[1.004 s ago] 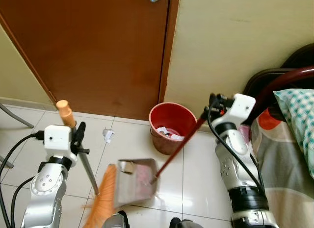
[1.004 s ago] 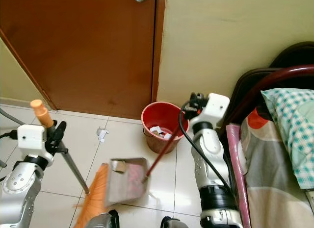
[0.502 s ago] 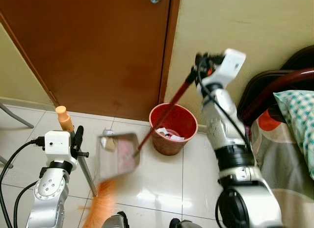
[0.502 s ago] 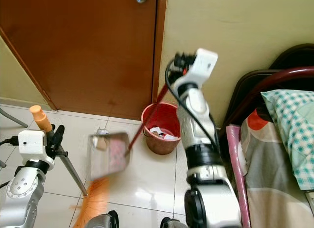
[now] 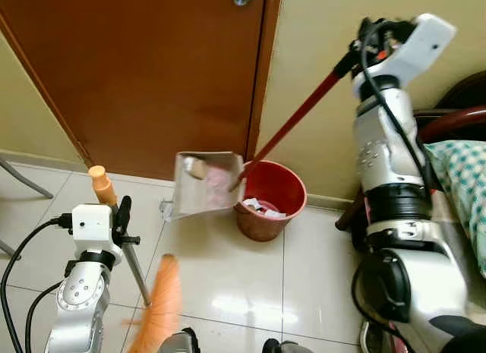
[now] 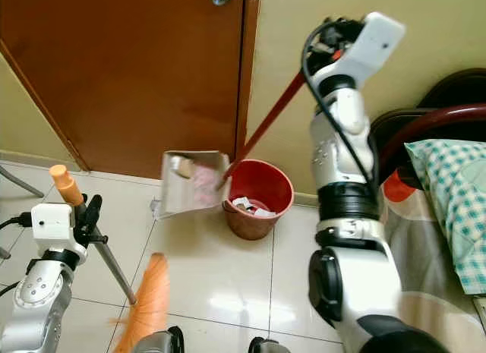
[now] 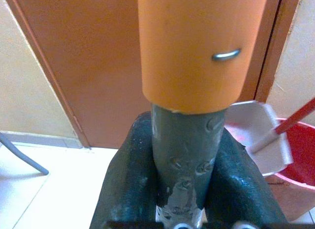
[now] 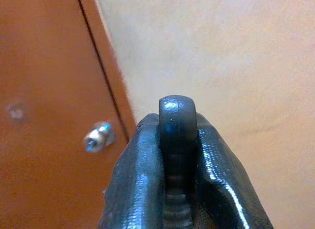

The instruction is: Sweep floor

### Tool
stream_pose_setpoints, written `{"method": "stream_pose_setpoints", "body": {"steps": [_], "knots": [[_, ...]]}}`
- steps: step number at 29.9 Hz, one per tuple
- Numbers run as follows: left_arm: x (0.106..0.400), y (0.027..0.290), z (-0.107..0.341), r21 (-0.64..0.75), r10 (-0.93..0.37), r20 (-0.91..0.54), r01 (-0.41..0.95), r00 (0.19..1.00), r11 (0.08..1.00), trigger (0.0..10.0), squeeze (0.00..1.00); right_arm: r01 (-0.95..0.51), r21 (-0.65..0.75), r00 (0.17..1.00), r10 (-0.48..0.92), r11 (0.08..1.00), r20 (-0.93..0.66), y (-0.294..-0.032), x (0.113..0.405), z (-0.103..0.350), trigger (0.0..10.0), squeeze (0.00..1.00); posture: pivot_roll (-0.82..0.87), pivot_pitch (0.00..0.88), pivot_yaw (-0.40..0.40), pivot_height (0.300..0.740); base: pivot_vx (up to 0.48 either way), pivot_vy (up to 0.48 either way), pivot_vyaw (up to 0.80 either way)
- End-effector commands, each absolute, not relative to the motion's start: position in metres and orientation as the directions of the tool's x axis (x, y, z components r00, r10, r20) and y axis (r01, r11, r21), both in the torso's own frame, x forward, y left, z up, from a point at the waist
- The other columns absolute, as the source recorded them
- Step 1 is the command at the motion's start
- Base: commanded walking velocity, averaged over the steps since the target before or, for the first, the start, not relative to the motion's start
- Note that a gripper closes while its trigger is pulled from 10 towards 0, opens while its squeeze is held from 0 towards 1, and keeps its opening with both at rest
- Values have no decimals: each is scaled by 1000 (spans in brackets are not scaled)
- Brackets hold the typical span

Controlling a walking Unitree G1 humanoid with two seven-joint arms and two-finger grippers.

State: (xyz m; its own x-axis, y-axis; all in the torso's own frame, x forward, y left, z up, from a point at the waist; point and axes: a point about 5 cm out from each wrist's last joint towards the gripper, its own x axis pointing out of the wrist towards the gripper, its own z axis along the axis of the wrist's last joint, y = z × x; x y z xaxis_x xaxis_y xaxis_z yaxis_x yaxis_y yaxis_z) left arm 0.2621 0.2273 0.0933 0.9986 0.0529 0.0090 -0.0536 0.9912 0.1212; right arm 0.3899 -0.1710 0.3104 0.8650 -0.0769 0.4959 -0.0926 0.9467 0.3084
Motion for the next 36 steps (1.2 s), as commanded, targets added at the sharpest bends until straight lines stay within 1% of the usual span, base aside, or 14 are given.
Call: {"method": "stream_pose_setpoints", "body": {"steps": [1, 8, 9, 12, 14, 16, 20, 21, 24, 26, 27, 29, 31, 36], "knots": [[261, 225, 87, 131, 39, -19, -36, 999, 991, 10000, 0, -106, 279, 792, -88, 954, 604, -179, 382, 340, 10000, 0, 121, 129, -32, 740, 0, 0, 0], [261, 222, 86, 129, 24, -27, -21, 999, 991, 10000, 0, -78, 146, 740, -41, 986, 671, -188, 375, 352, 10000, 0, 115, 129, -23, 740, 0, 0, 0], [261, 222, 86, 129, 24, -27, -21, 999, 991, 10000, 0, -78, 146, 740, -41, 986, 671, -188, 375, 352, 10000, 0, 115, 129, -23, 740, 0, 0, 0], [261, 221, 86, 131, 15, -28, -11, 1000, 991, 10000, 0, -73, -8, 697, 57, 997, 715, -182, 368, 359, 10000, 0, 112, 130, -18, 740, 0, 0, 0], [262, 221, 86, 132, 12, -28, -8, 1000, 991, 10000, 0, -70, -139, 663, 150, 988, 734, -173, 361, 360, 10000, 0, 112, 130, -18, 740, 0, 0, 0], [262, 221, 86, 133, 12, -29, -8, 1000, 991, 10000, 0, -63, -180, 653, 177, 982, 736, -170, 359, 359, 10000, 0, 112, 130, -18, 740, 0, 0, 0], [261, 221, 84, 133, 8, -33, -3, 999, 991, 10000, 0, -44, -391, 598, 338, 919, 727, -153, 347, 349, 10000, 0, 103, 121, -18, 740, 0, 0, 0], [261, 220, 84, 132, 6, -33, -2, 999, 991, 10000, 0, -54, -419, 594, 367, 906, 716, -148, 345, 344, 10000, 0, 103, 121, -18, 740, 0, 0, 0], [262, 217, 84, 134, -3, -31, 7, 1000, 991, 10000, 0, -107, -500, 590, 460, 859, 664, -132, 339, 321, 10000, 0, 101, 113, -24, 740, 0, 0, 0], [262, 216, 83, 138, -8, -30, 12, 1000, 990, 10000, 0, -178, -586, 569, 569, 790, 594, -113, 331, 295, 10000, 0, 98, 110, -35, 740, 0, 0, 0], [263, 216, 83, 137, -8, -30, 12, 1000, 990, 10000, 0, -191, -613, 558, 599, 766, 575, -108, 328, 289, 10000, 0, 98, 110, -35, 740, 0, 0, 0], [262, 215, 84, 138, -7, -26, 11, 1000, 990, 10000, 0, -238, -664, 521, 670, 709, 529, -94, 318, 275, 10000, 0, 98, 116, -34, 740, 0, 0, 0], [263, 215, 85, 140, -8, -24, 11, 1000, 990, 10000, 0, -255, -666, 514, 682, 701, 521, -90, 316, 272, 10000, 0, 98, 116, -35, 740, 0, 0, 0], [261, 217, 80, 149, 0, -40, 6, 999, 989, 10000, 0, -202, -627, 507, 628, 752, 590, -90, 315, 282, 10000, 0, 95, 113, -32, 740, 0, 0, 0]]}}
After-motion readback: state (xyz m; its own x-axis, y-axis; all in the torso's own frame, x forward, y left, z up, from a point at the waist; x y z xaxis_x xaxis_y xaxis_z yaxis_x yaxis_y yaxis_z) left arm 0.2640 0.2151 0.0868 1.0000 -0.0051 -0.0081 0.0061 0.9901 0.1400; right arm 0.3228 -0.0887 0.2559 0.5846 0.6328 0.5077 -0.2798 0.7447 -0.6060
